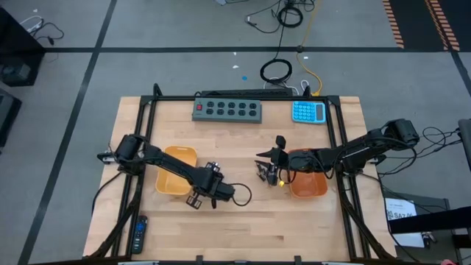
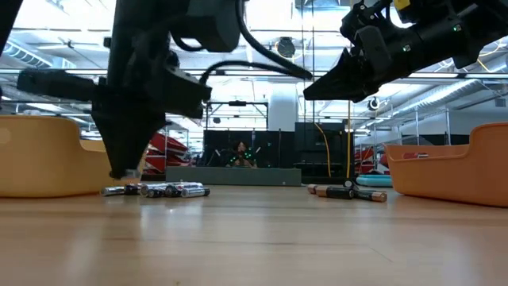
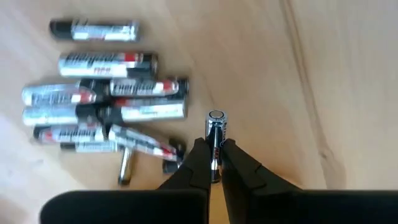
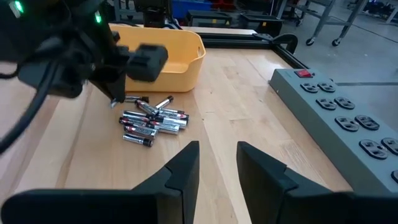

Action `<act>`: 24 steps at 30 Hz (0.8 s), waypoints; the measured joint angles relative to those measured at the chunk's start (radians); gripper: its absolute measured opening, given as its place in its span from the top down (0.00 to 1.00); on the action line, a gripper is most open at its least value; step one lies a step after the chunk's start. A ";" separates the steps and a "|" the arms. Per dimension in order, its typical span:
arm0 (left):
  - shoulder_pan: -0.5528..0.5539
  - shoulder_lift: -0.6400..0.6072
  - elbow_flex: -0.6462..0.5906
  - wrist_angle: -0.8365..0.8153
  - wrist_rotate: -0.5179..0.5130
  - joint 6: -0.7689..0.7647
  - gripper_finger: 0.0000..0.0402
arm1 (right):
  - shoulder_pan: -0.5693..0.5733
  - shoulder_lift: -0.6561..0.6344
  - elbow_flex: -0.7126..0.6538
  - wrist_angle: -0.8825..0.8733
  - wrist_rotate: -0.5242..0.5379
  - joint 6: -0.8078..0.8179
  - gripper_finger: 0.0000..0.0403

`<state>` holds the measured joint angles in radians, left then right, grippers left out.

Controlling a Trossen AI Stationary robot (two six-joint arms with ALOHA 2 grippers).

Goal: Sort batteries
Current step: Put the silver battery into the yellow bin

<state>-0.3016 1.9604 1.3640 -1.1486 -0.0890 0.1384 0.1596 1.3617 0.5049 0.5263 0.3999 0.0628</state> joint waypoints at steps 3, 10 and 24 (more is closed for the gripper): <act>0.000 -0.037 0.006 -0.037 -0.001 -0.053 0.95 | 0.000 0.000 0.000 -0.001 0.012 0.000 0.76; 0.012 -0.164 0.019 -0.101 -0.024 -0.191 0.95 | 0.000 0.000 0.000 -0.004 0.021 0.004 0.76; 0.100 -0.289 -0.204 -0.101 -0.016 -0.225 0.95 | 0.013 0.000 0.000 -0.003 0.018 0.003 0.76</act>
<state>-0.2018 1.6713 1.1599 -1.2495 -0.1053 -0.0868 0.1722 1.3617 0.5049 0.5236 0.4181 0.0658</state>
